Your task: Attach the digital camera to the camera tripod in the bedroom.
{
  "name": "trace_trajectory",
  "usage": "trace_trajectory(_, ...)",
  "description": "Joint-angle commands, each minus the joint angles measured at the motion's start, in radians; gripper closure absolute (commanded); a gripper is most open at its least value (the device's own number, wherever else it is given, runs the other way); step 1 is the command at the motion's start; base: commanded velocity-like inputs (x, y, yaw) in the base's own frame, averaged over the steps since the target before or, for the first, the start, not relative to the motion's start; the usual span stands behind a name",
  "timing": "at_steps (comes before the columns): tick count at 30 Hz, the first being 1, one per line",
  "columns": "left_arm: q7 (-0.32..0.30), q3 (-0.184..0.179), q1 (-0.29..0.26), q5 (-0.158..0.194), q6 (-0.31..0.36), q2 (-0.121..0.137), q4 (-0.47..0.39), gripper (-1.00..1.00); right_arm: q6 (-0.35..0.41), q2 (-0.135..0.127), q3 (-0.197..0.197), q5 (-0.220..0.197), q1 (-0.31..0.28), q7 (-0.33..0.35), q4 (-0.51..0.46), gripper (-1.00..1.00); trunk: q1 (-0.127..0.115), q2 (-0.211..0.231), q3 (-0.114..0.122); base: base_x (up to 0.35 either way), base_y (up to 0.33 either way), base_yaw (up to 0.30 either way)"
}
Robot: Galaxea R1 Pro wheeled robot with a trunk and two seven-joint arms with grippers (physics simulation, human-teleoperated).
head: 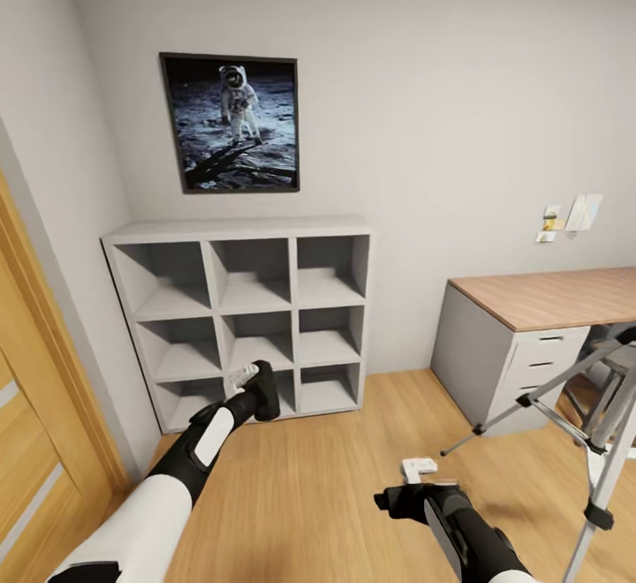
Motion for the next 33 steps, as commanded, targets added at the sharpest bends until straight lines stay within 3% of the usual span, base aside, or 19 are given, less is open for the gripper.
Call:
trace_trajectory(1,0.003,0.004,-0.001,0.011,0.007,0.001,0.001,1.0,-0.012,0.0,-0.001,0.006,-0.001,0.004,0.034,-1.0,0.0,-0.001,-0.002,0.085,0.061,0.0)
trace_trajectory(6,0.005,0.004,-0.001,0.006,0.009,0.009,0.014,1.0,-0.166,-0.003,-0.002,0.004,-0.001,-0.001,0.284,-1.0,0.0,-0.001,-0.002,0.037,0.027,0.0)
trace_trajectory(7,0.005,0.003,-0.001,0.005,0.023,0.012,0.017,1.0,-0.225,-0.012,-0.002,0.003,-0.001,-0.004,0.38,-1.0,0.0,-0.001,-0.002,0.009,0.007,0.0)
trace_trajectory(10,0.002,0.002,-0.001,0.006,0.074,0.013,0.035,1.0,-0.292,-0.034,-0.002,0.002,0.0,-0.005,0.486,-1.0,0.0,-0.001,-0.002,0.006,0.004,0.0)
trace_trajectory(15,-0.002,0.003,-0.001,0.009,0.129,0.015,0.068,1.0,-0.346,-0.052,-0.003,-0.001,-0.001,-0.006,0.578,-1.0,0.0,-0.001,-0.002,0.002,0.001,-0.017)
trace_trajectory(17,-0.003,0.005,-0.001,0.015,0.153,0.024,0.086,1.0,-0.366,-0.073,-0.004,-0.004,0.003,-0.005,0.644,-1.0,0.0,-0.001,-0.001,0.001,0.0,-0.163)
trace_trajectory(23,-0.004,0.006,-0.001,0.019,0.15,0.035,0.115,1.0,-0.376,-0.12,-0.02,-0.012,0.003,-0.004,0.67,-1.0,0.0,-0.001,0.002,0.0,0.0,-0.247)
trace_trajectory(33,-0.059,0.007,-0.001,0.065,0.142,0.042,0.144,1.0,-0.381,-0.155,-0.036,-0.068,0.007,-0.005,0.677,-1.0,0.0,-0.001,0.008,0.0,0.0,-0.275)
